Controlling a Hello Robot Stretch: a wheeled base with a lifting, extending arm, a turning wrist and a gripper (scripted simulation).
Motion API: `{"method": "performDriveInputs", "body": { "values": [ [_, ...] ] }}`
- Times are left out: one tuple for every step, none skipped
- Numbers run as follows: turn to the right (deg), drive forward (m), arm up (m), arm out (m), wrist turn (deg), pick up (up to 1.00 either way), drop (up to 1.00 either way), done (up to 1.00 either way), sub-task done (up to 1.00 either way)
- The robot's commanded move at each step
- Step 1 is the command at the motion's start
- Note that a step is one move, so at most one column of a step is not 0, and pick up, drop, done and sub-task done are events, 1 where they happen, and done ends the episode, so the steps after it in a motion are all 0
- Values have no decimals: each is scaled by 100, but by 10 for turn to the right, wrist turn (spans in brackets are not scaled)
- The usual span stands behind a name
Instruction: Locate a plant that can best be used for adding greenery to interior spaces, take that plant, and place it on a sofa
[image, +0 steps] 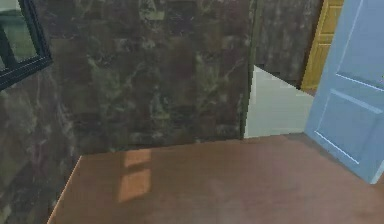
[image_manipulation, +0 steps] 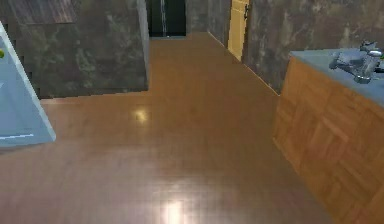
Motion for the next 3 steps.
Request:
{"method": "performDriveInputs", "body": {
  "values": [
    [-450,0,0,0,0,0,0,0,0],
    [-450,0,0,0,0,0,0,0,0],
    [-450,0,0,0,0,0,0,0,0]
  ]
}}
